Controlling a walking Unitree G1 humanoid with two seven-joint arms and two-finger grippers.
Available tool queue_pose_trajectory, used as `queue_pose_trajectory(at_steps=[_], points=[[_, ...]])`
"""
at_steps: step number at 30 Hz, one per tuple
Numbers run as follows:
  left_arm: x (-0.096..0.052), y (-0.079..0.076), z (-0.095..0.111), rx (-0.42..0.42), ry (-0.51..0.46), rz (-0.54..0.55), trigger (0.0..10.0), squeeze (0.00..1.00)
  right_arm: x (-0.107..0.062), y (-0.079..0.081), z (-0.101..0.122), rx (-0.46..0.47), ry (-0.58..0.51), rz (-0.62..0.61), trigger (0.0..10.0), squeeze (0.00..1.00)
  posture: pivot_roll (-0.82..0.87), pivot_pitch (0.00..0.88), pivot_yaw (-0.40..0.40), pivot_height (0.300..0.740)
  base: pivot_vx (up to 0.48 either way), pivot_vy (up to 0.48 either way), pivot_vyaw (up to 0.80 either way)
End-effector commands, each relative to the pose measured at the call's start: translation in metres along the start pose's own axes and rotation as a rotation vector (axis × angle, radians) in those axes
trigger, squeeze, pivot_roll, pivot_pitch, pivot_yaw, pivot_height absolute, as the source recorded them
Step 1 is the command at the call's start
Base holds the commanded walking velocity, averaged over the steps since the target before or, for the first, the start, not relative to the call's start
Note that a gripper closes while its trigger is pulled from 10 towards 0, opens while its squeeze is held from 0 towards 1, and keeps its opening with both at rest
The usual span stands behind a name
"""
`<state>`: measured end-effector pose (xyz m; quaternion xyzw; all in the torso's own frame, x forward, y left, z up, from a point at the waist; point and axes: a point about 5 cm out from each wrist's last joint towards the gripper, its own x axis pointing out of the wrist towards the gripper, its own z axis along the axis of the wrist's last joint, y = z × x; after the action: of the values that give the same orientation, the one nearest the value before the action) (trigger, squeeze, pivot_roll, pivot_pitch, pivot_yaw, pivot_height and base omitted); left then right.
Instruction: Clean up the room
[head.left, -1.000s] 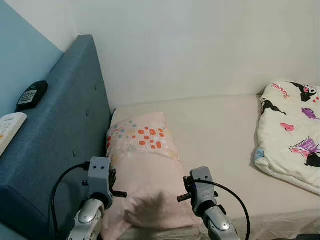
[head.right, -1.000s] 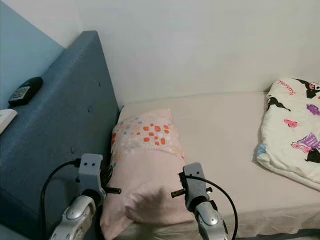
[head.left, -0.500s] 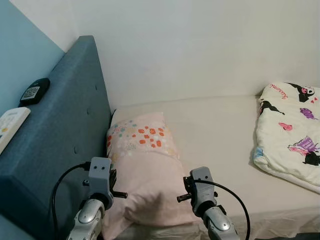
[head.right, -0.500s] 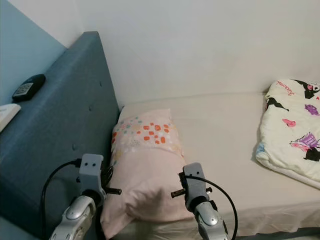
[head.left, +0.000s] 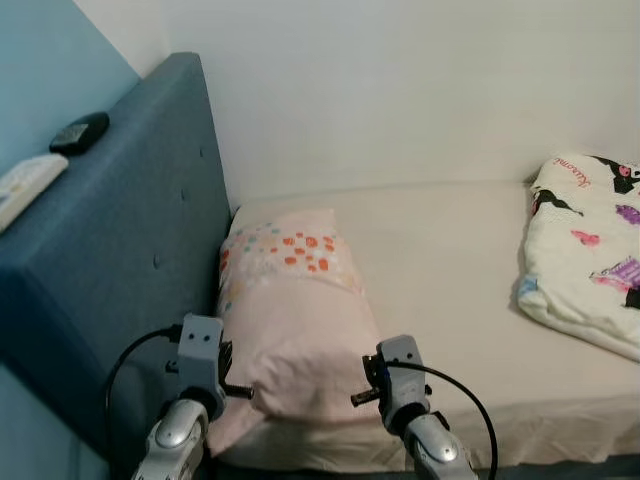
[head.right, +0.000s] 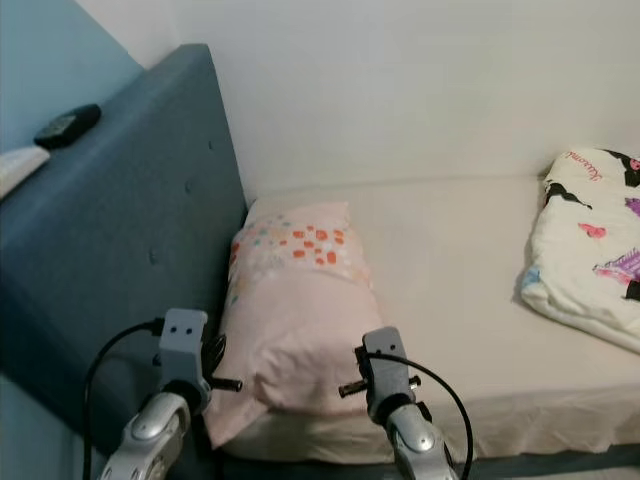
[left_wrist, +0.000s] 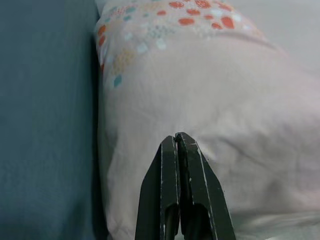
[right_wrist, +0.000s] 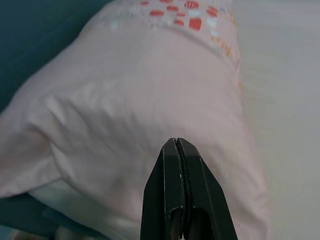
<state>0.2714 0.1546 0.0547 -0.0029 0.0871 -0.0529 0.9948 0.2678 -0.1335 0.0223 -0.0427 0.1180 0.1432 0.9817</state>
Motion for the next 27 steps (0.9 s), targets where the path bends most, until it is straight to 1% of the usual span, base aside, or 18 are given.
queue_pose_trajectory(at_steps=[1,2,17,19,22,24,25,26,27], points=[[-0.002,0.002,-0.004,0.022,0.023,-0.005,10.0,0.00,-0.001,0.001,-0.004,0.019,0.012,0.001,10.0,0.00,-0.04,0.052,0.001,0.613,0.000,0.000,0.00],[-0.002,0.002,-0.005,0.023,0.024,-0.006,10.0,0.00,-0.002,0.001,-0.004,0.019,0.011,-0.001,10.0,0.00,-0.04,0.052,0.001,0.608,0.000,0.000,0.00],[-0.005,0.002,-0.006,0.053,0.035,-0.030,10.0,0.00,-0.003,0.005,-0.006,0.026,0.017,-0.002,10.0,0.00,-0.03,0.066,0.008,0.608,0.000,0.000,0.00],[-0.006,0.003,-0.007,0.086,0.046,-0.054,10.0,0.00,-0.003,0.005,-0.006,0.027,0.021,0.004,10.0,0.00,-0.03,0.075,0.009,0.608,0.000,0.000,0.00],[-0.007,0.005,-0.008,0.099,0.053,-0.073,10.0,0.00,-0.003,0.006,-0.006,0.031,0.018,0.011,10.0,0.00,-0.03,0.082,0.010,0.603,0.000,0.000,0.00],[-0.014,0.015,-0.011,0.150,0.081,-0.159,10.0,0.00,-0.003,0.005,-0.004,0.022,0.011,0.029,10.0,0.00,-0.03,0.097,0.006,0.593,0.000,0.000,0.00],[-0.014,0.015,-0.011,0.150,0.081,-0.159,10.0,0.00,-0.003,0.005,-0.004,0.022,0.011,0.029,10.0,0.00,-0.03,0.097,0.006,0.593,0.000,0.000,0.00],[-0.019,0.023,-0.011,0.179,0.089,-0.208,10.0,0.00,-0.002,0.003,-0.001,0.007,0.008,0.037,10.0,0.00,-0.02,0.116,0.002,0.588,0.000,0.000,0.00],[-0.023,0.028,-0.011,0.197,0.094,-0.239,10.0,0.00,-0.002,0.002,0.001,-0.004,0.007,0.041,10.0,0.00,-0.02,0.116,0.002,0.583,0.000,0.000,0.00]])
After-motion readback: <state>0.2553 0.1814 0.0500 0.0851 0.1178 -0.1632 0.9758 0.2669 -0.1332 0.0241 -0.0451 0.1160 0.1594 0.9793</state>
